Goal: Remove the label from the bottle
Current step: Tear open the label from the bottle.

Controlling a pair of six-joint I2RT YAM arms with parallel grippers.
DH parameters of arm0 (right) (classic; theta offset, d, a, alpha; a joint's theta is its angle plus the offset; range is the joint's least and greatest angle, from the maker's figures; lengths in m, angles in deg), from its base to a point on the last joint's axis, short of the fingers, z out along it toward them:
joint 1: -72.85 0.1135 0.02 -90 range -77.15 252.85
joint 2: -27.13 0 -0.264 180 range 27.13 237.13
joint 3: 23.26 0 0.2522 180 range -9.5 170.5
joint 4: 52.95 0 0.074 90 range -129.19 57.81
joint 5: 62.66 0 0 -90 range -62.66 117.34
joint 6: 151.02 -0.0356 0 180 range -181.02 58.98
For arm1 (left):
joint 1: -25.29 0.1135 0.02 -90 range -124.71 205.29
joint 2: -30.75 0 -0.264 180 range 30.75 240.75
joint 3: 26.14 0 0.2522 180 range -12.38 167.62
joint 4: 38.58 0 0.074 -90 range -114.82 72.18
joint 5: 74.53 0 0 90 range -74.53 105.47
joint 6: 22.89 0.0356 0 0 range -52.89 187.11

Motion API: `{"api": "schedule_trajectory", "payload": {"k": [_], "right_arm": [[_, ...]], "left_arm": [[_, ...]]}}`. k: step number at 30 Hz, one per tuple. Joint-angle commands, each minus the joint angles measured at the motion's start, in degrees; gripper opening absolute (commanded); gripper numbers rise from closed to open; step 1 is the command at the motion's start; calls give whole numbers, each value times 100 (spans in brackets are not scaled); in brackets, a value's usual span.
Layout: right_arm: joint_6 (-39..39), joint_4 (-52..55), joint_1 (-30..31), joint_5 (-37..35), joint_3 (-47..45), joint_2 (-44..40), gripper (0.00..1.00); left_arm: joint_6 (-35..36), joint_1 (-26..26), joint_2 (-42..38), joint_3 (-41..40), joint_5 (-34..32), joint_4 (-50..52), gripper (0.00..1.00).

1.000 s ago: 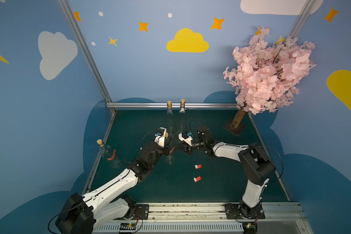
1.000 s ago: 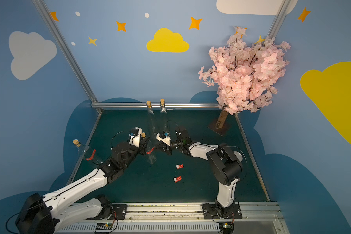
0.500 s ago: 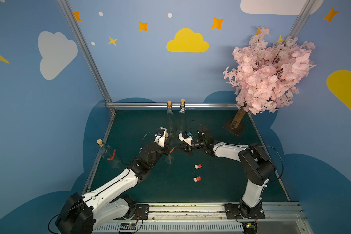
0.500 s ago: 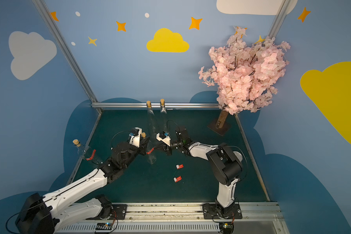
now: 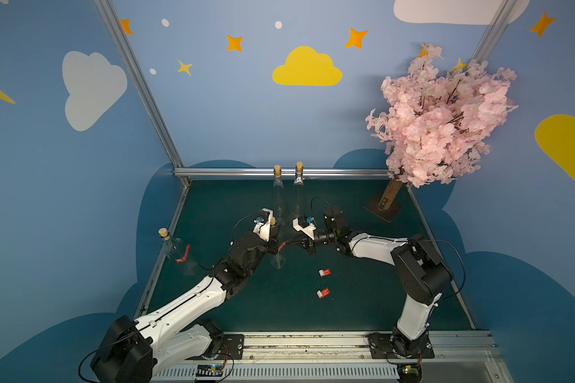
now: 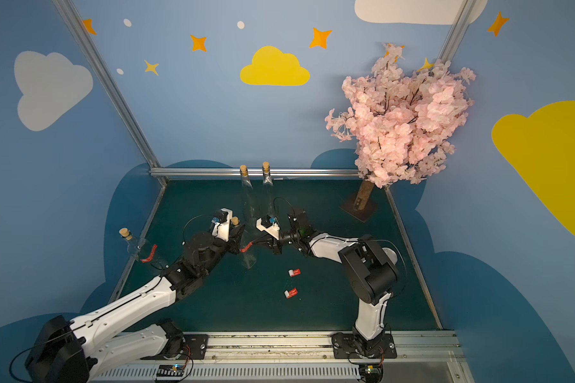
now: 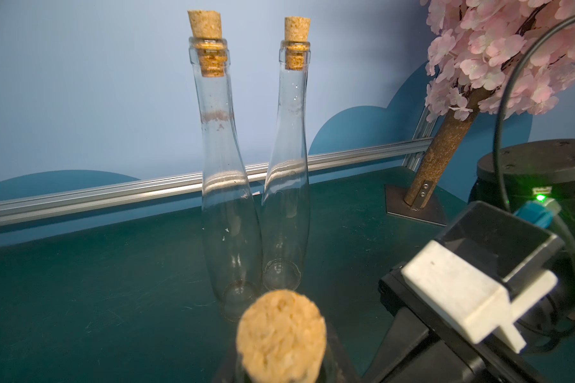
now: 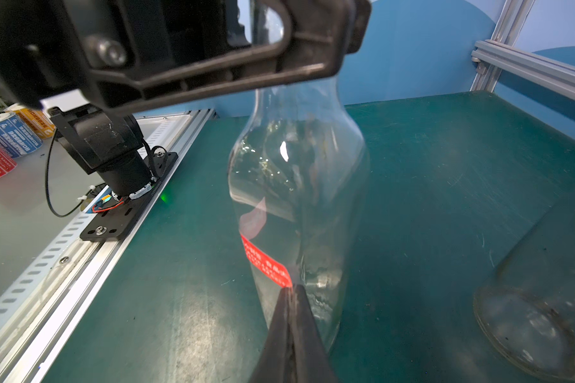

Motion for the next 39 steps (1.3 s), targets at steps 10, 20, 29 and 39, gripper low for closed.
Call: {"api": "schedule_trajectory", "payload": {"k": [10,20,29,39], "right_arm": [[-20,82,67,-18,-161,-286,0],[-26,189,93,-10,-191,-369,0],[0,295,128,-2,-212,-457,0],[62,420,170,28,-214,-518,0]], "left_arm": [[-31,-10,102,83,-100,214,3],[-32,-10,161,101,-113,191,3],[-31,-10,209,117,-79,189,3],[31,-10,260,151,-117,207,3]]}}
